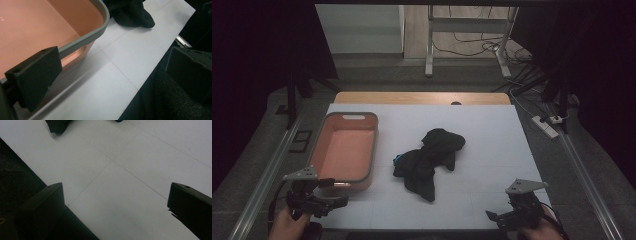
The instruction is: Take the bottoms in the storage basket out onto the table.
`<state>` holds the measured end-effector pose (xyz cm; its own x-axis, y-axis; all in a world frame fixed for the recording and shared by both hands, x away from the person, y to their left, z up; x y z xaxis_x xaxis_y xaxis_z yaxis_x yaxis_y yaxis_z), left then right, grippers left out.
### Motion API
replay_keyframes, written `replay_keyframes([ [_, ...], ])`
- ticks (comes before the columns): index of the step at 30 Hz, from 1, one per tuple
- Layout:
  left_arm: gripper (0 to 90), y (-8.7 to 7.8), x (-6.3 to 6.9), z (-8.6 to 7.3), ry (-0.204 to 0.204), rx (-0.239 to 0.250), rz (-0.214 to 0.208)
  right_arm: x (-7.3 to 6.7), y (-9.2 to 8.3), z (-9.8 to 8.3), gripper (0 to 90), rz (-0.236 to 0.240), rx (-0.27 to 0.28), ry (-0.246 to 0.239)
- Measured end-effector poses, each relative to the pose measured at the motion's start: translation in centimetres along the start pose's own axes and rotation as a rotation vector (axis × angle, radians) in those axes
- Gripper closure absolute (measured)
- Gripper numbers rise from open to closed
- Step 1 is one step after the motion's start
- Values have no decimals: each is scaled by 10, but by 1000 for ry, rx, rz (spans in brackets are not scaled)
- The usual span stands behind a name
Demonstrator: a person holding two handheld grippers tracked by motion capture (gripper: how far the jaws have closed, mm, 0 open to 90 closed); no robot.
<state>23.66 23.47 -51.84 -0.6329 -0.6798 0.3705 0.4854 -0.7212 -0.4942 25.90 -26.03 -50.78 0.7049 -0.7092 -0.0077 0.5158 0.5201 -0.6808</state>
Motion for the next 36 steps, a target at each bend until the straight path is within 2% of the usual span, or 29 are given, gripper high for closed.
replay_keyframes([
  [21, 0, -15, -6, -9, -18, -3, 73, 1, -1, 0, 13, -3, 7, 9],
  [36, 0, -20, -5, -17, -1, -53, 128, 1, -1, 0, 13, -5, 6, 10],
])
Point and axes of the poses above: each handheld gripper's, and its own axes: y roughly forward along the jaws, z roughly out of its top, x roughly to its right, the point moved 7 cm from there along y, roughly forward along the jaws, and after that the axes turned 9 degrees about x, right-handed, at the moved point
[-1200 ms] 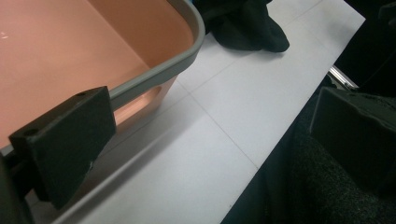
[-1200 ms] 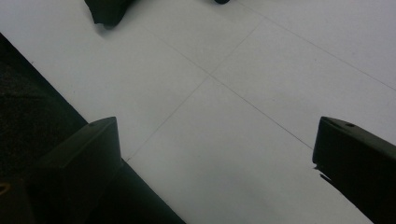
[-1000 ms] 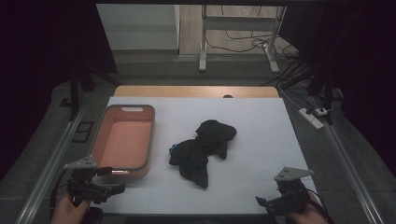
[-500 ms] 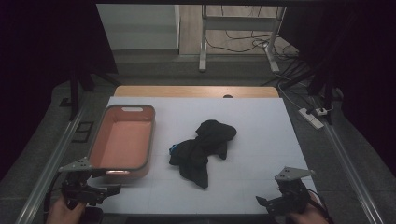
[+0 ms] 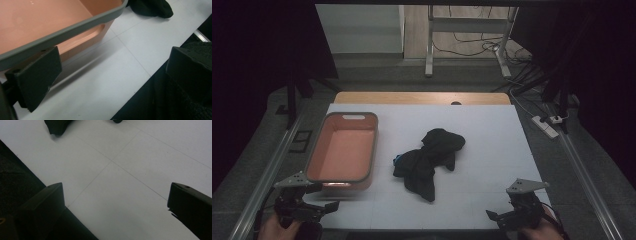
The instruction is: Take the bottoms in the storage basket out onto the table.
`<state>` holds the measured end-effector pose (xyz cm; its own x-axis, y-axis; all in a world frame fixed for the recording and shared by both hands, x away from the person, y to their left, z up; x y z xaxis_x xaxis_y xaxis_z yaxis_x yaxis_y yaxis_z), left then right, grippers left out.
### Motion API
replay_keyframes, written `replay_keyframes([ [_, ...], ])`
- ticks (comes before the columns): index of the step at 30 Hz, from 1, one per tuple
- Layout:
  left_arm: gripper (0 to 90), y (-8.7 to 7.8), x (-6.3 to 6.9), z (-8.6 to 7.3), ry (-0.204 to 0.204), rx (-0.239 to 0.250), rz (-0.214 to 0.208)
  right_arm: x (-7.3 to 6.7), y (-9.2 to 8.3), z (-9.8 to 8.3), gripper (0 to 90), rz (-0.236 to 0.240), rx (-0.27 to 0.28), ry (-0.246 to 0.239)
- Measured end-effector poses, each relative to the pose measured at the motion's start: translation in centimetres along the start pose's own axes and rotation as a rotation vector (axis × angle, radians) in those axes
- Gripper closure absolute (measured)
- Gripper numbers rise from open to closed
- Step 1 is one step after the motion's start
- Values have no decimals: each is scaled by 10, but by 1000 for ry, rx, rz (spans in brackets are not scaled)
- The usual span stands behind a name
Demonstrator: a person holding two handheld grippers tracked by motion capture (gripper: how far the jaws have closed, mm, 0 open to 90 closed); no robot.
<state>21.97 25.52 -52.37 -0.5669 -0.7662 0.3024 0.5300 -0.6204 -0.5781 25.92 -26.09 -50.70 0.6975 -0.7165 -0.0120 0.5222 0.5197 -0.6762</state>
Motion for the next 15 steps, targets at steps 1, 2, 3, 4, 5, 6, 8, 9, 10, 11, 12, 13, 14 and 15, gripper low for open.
replay_keyframes([
  [1, 0, 0, 0, -1, 2, -2, 2, 0, 0, 0, 13, 0, 0, 0],
  [2, 0, -1, 0, -1, 2, -4, 3, 0, 0, 0, 13, 0, 0, 0],
  [3, 0, -1, 1, -2, 3, -8, 6, 0, 0, 0, 13, 1, 1, -2],
  [4, 0, -1, 1, -3, 3, -12, 8, 0, 0, 0, 13, 0, 0, -3],
  [5, 0, -2, 1, -4, 2, -17, 10, 0, 0, 0, 13, 0, 0, -4],
  [6, 0, -2, 1, -4, 4, -21, 13, 0, 0, 0, 13, 0, -1, -5],
  [8, 1, -2, 2, -6, 5, -33, 17, 0, 0, 0, 13, -1, -4, -7],
  [9, 2, -2, 2, -7, 7, -39, 17, 0, 1, 0, 13, 0, -2, -7],
  [10, 3, -2, 2, -7, 7, -45, 17, 0, 1, 0, 13, -1, -2, -7],
  [11, 3, -2, 2, -7, 7, -48, 16, 0, 1, 0, 13, -1, -3, -8],
  [12, 4, -1, 2, -7, 8, -51, 16, 0, 1, 0, 13, -1, -3, -9],
  [13, 4, -1, 2, -7, 7, -53, 15, -1, 1, 0, 13, 0, -5, -7],
  [14, 4, -1, 2, -7, 6, -53, 13, 0, 1, 0, 13, 0, -5, -11],
  [15, 4, 0, 2, -6, 2, -53, 10, -1, 1, 0, 13, -1, -9, -8],
])
Point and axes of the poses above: each handheld gripper's, and its own axes: y roughly forward along the jaws, z roughly out of its top, x roughly to its right, the point moved 7 cm from there along y, roughly forward along the jaws, and after that the axes turned 9 degrees about x, right-handed, at the moved point
